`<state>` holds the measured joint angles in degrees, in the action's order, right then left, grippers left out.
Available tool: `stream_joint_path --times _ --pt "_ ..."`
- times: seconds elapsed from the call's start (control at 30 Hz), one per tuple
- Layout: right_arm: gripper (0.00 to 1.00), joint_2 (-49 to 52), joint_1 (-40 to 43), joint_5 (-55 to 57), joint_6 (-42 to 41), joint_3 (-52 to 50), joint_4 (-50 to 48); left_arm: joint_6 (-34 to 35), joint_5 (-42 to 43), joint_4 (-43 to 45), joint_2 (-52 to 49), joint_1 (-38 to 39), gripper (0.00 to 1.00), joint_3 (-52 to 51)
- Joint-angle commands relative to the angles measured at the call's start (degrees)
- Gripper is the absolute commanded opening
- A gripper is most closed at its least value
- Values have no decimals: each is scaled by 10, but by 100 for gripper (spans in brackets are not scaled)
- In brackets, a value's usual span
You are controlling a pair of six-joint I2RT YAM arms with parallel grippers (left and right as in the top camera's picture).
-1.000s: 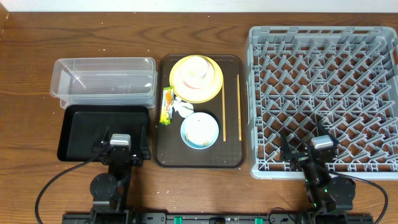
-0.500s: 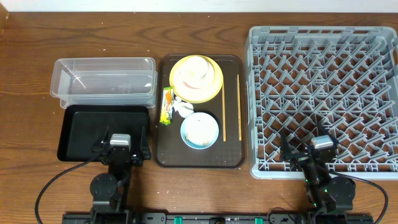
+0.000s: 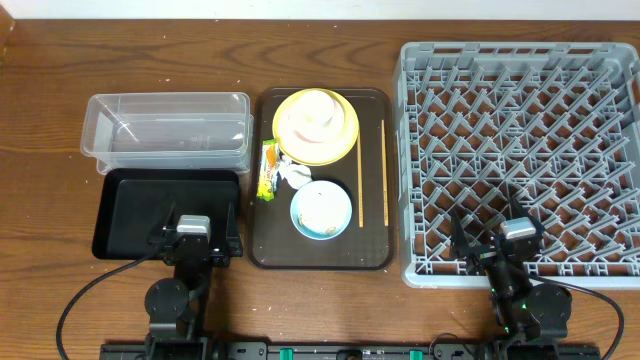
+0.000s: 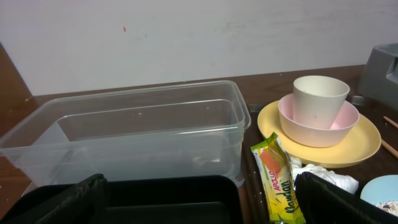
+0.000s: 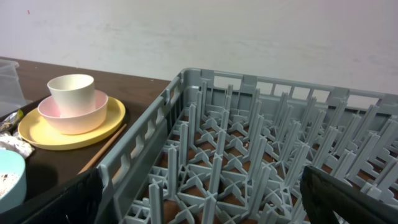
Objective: Sort waste into correct bins and load items into the dishwasher rack
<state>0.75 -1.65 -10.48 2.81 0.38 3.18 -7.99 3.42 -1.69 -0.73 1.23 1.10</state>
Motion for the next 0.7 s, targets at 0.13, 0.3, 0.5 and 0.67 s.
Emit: stream_joint_path --times 0.13,0.3,0.5,0.67 --pt "99 3 -6 3 7 -1 3 -10 -7 -21 5 -2 98 -9" --pt "99 3 -6 3 7 -1 2 -10 38 -6 5 -2 98 -9" --pt "99 3 -6 3 7 -1 2 -5 131 10 3 -2 98 -9" --pt "99 3 -6 3 7 -1 2 22 212 46 3 -2 98 -6"
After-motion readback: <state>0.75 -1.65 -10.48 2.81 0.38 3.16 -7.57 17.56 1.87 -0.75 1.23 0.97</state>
